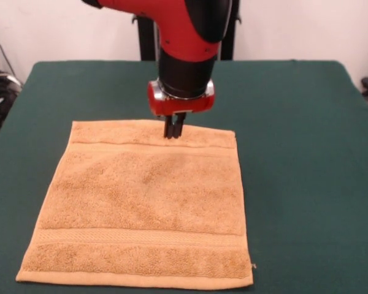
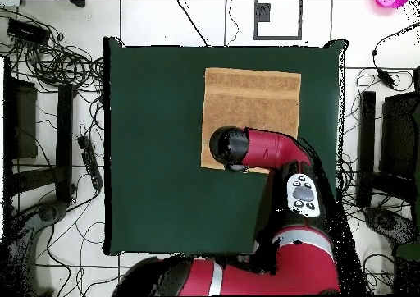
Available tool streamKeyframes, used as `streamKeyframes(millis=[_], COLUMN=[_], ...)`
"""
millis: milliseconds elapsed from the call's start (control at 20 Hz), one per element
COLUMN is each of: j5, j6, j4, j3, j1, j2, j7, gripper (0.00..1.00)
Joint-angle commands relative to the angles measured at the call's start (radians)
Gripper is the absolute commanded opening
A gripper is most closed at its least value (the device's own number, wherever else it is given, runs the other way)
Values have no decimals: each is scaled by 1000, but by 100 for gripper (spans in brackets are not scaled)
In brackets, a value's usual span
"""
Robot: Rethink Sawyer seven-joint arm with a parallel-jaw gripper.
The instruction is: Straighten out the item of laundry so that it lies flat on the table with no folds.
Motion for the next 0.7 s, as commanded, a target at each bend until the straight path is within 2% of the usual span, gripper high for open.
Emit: streamKeyframes(millis=[50, 350, 700], j5=[30, 61, 109], j6=[-65, -15, 56], j4=[-7, -43, -134], j3=[38, 55, 71], j1=[2, -32, -71], j2=[105, 167, 263], j7=[227, 212, 186], gripper=[0, 0, 0])
